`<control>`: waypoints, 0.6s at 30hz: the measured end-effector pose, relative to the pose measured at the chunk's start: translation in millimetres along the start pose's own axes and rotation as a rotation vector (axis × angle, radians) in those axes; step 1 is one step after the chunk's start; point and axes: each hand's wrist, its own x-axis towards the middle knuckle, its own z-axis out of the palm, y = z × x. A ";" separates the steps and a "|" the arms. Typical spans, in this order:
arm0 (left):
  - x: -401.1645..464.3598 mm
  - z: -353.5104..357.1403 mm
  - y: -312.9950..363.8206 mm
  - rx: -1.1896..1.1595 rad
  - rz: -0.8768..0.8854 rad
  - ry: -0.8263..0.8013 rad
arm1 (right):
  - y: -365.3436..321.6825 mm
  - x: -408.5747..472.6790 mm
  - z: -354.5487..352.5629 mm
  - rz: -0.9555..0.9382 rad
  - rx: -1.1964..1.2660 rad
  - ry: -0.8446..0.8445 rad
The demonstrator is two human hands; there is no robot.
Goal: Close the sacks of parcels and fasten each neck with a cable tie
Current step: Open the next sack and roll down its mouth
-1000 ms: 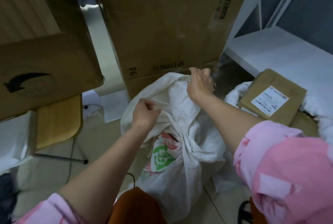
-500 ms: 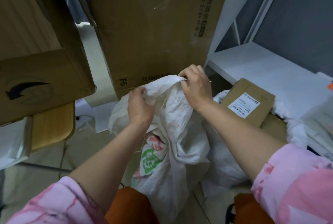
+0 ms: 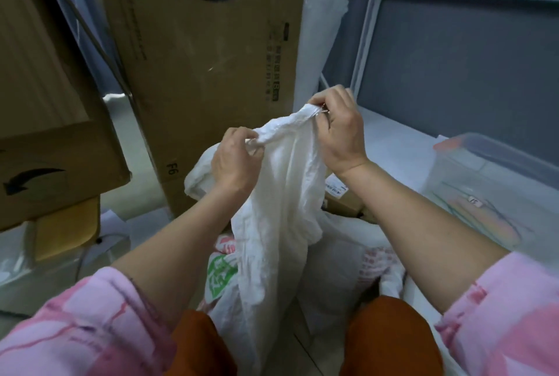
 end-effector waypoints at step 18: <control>-25.9 -54.5 78.6 0.229 0.414 0.053 | -39.3 -18.4 -76.1 -0.025 -0.186 -0.267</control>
